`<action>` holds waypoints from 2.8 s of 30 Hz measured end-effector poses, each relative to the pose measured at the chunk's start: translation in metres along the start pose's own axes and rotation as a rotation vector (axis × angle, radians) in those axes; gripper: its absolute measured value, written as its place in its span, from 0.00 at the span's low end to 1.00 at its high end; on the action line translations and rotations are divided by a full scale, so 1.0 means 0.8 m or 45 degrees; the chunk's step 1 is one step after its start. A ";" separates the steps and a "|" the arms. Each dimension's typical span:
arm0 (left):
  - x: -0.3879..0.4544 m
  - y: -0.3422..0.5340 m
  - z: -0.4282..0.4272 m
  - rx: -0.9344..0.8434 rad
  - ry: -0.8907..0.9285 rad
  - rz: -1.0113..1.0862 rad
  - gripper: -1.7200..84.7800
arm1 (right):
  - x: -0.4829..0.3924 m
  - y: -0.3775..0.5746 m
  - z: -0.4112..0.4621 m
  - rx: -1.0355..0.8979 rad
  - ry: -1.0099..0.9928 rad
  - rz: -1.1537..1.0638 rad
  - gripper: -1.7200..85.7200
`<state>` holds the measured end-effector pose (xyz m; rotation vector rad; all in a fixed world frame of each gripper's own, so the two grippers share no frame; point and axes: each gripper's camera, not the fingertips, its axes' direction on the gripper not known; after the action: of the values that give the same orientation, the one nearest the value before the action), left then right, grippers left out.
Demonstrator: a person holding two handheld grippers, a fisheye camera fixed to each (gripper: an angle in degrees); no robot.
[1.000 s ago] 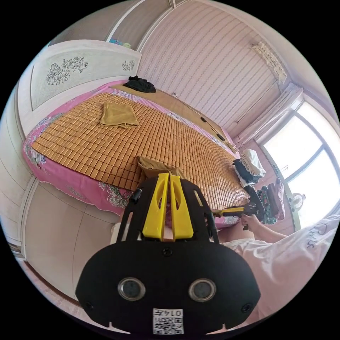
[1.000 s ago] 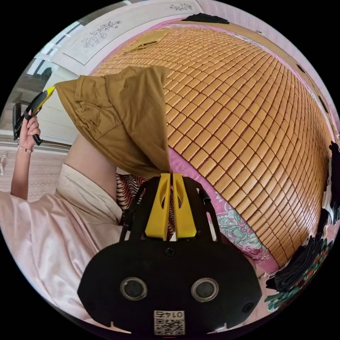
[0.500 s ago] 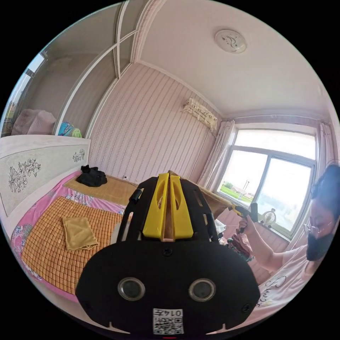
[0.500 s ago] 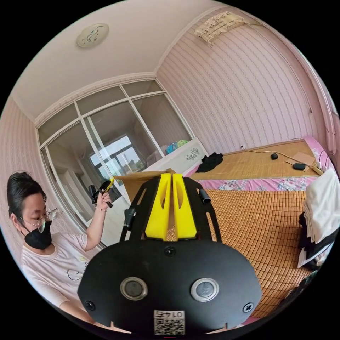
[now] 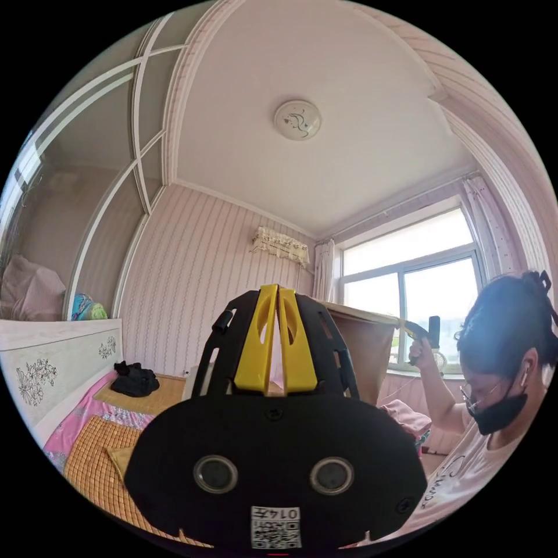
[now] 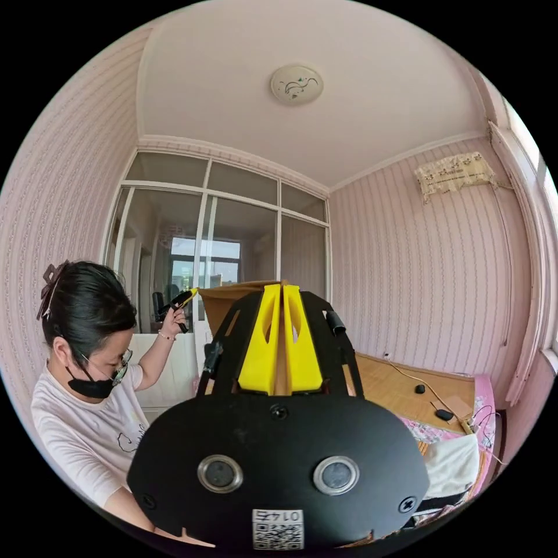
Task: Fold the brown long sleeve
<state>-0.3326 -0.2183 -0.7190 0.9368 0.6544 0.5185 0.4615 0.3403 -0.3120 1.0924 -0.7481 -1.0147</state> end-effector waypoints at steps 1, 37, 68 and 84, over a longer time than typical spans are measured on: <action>0.004 -0.007 0.000 0.015 -0.008 0.016 0.01 | -0.006 -0.010 -0.002 -0.008 0.019 -0.024 0.02; -0.156 0.676 0.278 -1.378 -0.340 -0.226 0.01 | 0.206 0.483 0.303 -1.232 0.338 0.757 0.02; -0.196 1.064 0.128 -1.898 -0.402 -0.442 0.05 | 0.148 0.707 0.323 -1.798 0.230 1.053 0.09; -0.134 1.336 0.665 -1.804 0.340 -0.124 0.07 | 0.515 0.666 0.553 -1.391 0.631 0.882 0.14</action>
<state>-0.1633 -0.0556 0.4567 -0.5016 0.3995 0.8340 0.3751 -0.1321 0.3354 0.0639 -0.0608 -0.3796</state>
